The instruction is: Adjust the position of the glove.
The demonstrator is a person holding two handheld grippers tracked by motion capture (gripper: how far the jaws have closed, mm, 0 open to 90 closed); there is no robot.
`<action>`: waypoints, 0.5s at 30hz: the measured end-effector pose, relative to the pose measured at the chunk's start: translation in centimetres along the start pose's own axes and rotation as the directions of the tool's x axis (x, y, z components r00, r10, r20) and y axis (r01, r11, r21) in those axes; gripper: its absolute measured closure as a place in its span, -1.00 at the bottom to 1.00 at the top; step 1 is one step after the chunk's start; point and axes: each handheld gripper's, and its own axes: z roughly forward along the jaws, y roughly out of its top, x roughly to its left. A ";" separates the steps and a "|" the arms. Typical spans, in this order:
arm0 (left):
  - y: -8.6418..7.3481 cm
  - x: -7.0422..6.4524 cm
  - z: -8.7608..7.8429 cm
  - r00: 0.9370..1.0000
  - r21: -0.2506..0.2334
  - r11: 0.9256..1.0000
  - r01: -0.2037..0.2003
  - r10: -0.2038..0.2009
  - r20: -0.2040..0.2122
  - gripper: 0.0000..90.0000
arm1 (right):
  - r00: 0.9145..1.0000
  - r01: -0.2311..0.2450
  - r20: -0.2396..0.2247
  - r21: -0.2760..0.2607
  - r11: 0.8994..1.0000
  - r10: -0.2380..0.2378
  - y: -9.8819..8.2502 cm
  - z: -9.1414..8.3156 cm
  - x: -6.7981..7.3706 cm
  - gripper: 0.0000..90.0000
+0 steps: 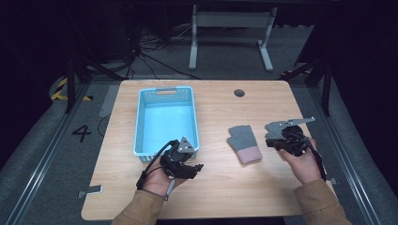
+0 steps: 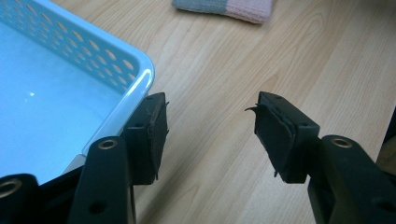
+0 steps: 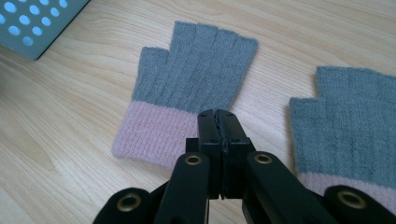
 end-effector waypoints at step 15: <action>0.0 -0.2 0.2 1.000 0.016 1.000 -0.009 0.009 0.007 -0.02 | 0.997 0.041 -0.072 -0.001 0.999 -0.041 2.0 1.0 2.2 0.99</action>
